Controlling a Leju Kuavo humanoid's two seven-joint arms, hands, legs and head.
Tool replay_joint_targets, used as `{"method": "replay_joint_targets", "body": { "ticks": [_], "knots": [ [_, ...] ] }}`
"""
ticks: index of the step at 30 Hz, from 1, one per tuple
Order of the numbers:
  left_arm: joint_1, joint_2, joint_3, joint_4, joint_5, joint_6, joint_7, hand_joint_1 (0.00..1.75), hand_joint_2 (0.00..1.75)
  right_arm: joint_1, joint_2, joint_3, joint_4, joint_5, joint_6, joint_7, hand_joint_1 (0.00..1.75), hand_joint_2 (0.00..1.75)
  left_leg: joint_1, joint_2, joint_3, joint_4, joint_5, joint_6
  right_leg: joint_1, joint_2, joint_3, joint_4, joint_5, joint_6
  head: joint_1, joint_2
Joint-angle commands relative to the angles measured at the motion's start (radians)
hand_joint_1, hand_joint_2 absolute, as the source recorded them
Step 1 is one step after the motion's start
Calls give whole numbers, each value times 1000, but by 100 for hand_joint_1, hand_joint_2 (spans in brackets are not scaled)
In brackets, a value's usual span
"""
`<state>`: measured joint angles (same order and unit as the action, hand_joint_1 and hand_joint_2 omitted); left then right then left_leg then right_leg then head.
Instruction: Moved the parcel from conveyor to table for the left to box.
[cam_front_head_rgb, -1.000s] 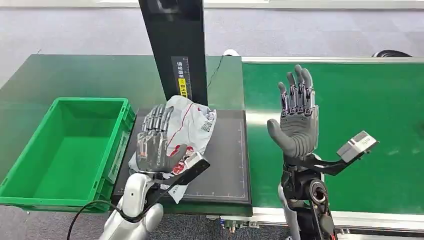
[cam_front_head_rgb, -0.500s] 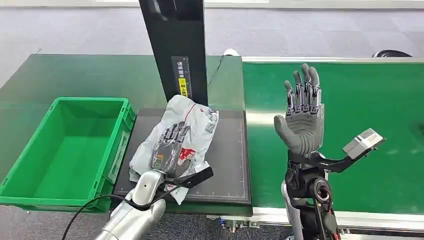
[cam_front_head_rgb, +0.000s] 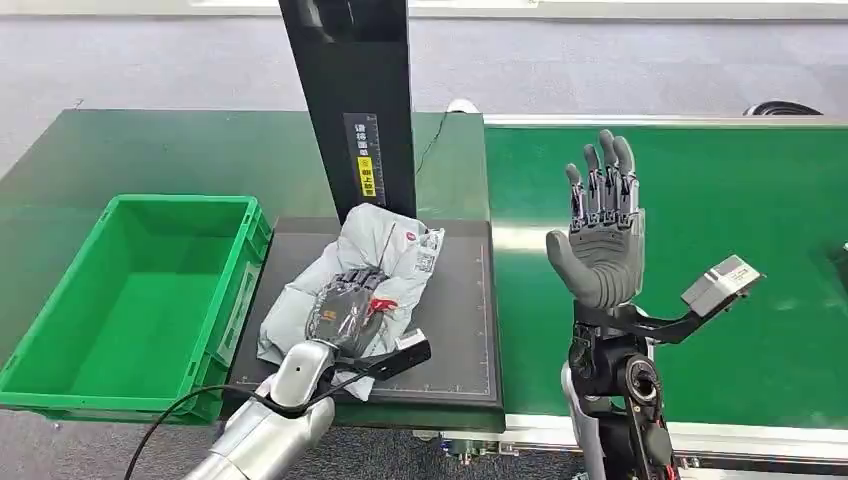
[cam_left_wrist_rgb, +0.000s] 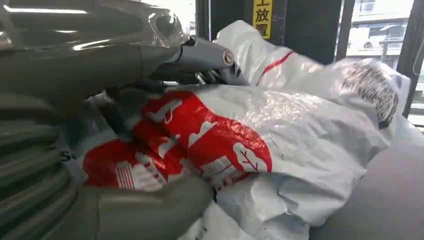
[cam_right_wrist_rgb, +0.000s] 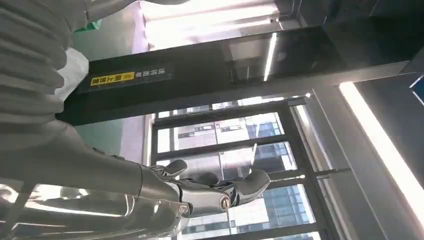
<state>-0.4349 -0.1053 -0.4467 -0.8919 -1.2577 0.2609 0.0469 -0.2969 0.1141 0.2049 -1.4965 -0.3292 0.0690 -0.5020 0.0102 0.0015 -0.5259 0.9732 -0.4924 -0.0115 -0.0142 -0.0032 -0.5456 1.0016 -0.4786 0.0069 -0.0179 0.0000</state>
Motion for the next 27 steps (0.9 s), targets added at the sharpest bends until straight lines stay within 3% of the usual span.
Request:
{"method": "replay_joint_targets", "body": {
  "ticks": [1,7,13,17,27],
  "knots": [
    [-11,33,-8,-19,61,66,-19,175,175,-23,-28,8,63,-8,-7,8,0,175,1,1,-1,0,1,0,1,1,-1,-1,1,-1,0,0],
    [24,63,94,-197,277,218,-135,175,175,11,-39,-1,29,-8,-18,7,0,175,1,1,-3,0,1,0,1,1,-3,-1,2,-1,0,0],
    [37,78,166,-322,526,212,-235,175,175,26,-53,3,45,-12,-19,5,0,175,2,1,-6,1,1,1,2,1,-6,-1,2,-1,0,0],
    [87,85,227,-509,779,219,-369,175,175,57,-60,2,35,-17,-28,-6,0,175,1,2,-6,1,0,0,1,1,-6,0,1,0,0,0],
    [184,109,354,-927,1103,231,-539,175,175,150,-53,-27,-31,-19,-41,-13,0,175,1,2,-9,1,-1,0,2,2,-10,0,0,-1,0,0]
  ]
}}
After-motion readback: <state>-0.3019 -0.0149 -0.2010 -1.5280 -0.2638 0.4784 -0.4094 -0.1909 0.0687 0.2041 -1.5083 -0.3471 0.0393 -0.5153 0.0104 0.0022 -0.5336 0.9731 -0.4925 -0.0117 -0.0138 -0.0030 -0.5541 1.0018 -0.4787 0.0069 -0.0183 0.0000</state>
